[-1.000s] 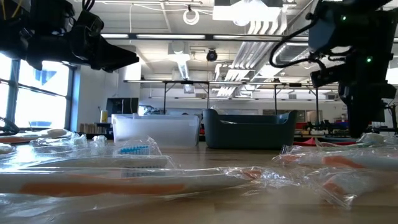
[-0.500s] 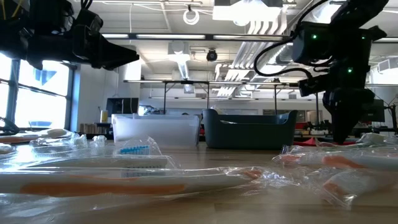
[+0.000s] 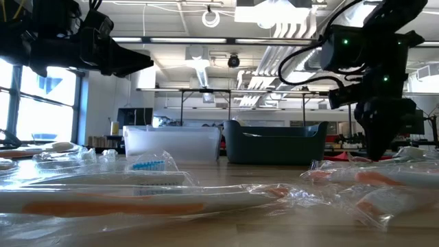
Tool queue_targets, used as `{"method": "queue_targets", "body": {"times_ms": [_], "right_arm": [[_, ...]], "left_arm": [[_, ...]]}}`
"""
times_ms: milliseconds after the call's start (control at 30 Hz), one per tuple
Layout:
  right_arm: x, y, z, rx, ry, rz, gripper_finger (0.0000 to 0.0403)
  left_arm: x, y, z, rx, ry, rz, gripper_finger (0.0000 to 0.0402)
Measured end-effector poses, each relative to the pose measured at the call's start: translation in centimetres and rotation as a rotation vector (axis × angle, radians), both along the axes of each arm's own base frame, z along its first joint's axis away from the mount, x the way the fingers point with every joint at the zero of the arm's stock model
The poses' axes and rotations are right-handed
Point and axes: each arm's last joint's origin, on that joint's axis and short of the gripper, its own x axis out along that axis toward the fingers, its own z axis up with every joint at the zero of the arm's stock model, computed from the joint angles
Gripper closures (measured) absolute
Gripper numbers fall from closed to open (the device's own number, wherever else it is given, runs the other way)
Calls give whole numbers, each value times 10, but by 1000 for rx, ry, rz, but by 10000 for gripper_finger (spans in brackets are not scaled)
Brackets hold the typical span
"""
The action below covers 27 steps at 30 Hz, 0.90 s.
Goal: Pick & Place Toothbrushes
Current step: Put the green toothbrush into the green bin
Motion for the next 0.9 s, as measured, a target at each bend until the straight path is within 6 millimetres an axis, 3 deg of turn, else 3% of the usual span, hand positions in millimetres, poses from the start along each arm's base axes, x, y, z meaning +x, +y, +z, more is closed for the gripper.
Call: {"method": "queue_targets", "body": {"times_ms": [267,500,900], "right_arm": [[14,0,-22,3,67,63,251],[13,1,-20,1,46,88,253],[13,9,-15,12,9,100,349]], "left_arm": [[0,0,0,-1,2,0,231],[0,0,-1,-4,8,0,231],[0,0,-1,-6,8,0,231]]}}
